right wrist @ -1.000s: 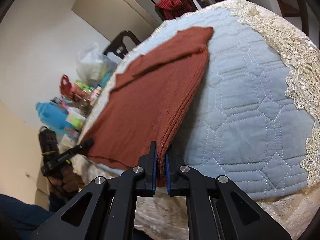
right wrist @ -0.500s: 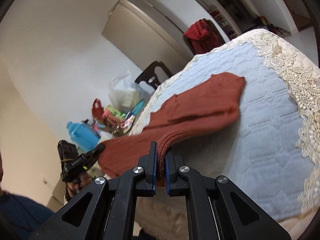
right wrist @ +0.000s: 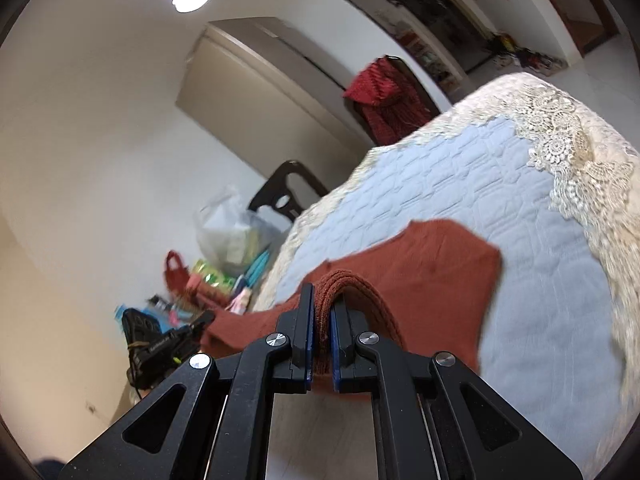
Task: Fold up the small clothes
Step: 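Lift the hem with both grippers and fold it toward the collar, then lower the folded hem and open both grippers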
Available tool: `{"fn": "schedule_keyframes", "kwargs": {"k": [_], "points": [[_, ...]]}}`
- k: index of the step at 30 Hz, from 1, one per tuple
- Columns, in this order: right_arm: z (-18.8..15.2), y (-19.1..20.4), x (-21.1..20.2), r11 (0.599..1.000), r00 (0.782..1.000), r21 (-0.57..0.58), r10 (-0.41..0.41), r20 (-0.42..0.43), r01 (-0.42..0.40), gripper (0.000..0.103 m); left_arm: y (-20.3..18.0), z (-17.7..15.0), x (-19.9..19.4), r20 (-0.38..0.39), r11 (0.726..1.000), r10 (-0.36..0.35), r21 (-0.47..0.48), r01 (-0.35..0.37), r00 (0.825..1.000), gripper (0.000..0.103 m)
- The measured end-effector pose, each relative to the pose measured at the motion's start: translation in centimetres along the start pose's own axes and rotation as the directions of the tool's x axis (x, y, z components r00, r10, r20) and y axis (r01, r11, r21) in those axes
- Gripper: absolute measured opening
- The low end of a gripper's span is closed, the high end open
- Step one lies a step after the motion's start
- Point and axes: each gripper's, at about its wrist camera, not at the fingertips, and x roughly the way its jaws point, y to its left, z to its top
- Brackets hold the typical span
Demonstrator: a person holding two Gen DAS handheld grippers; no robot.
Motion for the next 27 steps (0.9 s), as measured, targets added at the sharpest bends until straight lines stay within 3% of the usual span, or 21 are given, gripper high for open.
{"fn": "schedule_keyframes", "kwargs": {"k": [8,15,21,24,27], "points": [[1.1,-6.1,5.7,0.977,0.989,0.18,-0.091,-0.115,0.111,0.006,4.4,-0.1,7.8,-0.165,0.986,0.091,-0.121,-0.112,0.982,0.008],[2.2,-6.0,5.9,0.977,0.988,0.172,-0.105,-0.114,0.124,0.006,3.9,0.3,7.6,-0.151,0.988,0.078,-0.124,-0.097,0.985,0.009],[3.1,-7.8,8.2,0.958,0.979,0.237,-0.128,-0.159,0.164,0.008,5.4,0.9,9.2,-0.186,0.97,0.052,-0.223,-0.094,0.981,0.011],[3.4,-8.1,8.4,0.955,0.982,0.257,-0.114,-0.153,0.151,0.011,5.2,1.2,8.6,-0.14,0.972,0.043,-0.221,-0.074,0.989,0.018],[4.0,-7.7,8.4,0.962,0.989,0.249,-0.087,-0.122,0.115,0.017,5.0,1.9,7.7,-0.077,0.974,0.067,-0.21,-0.082,0.995,0.035]]}}
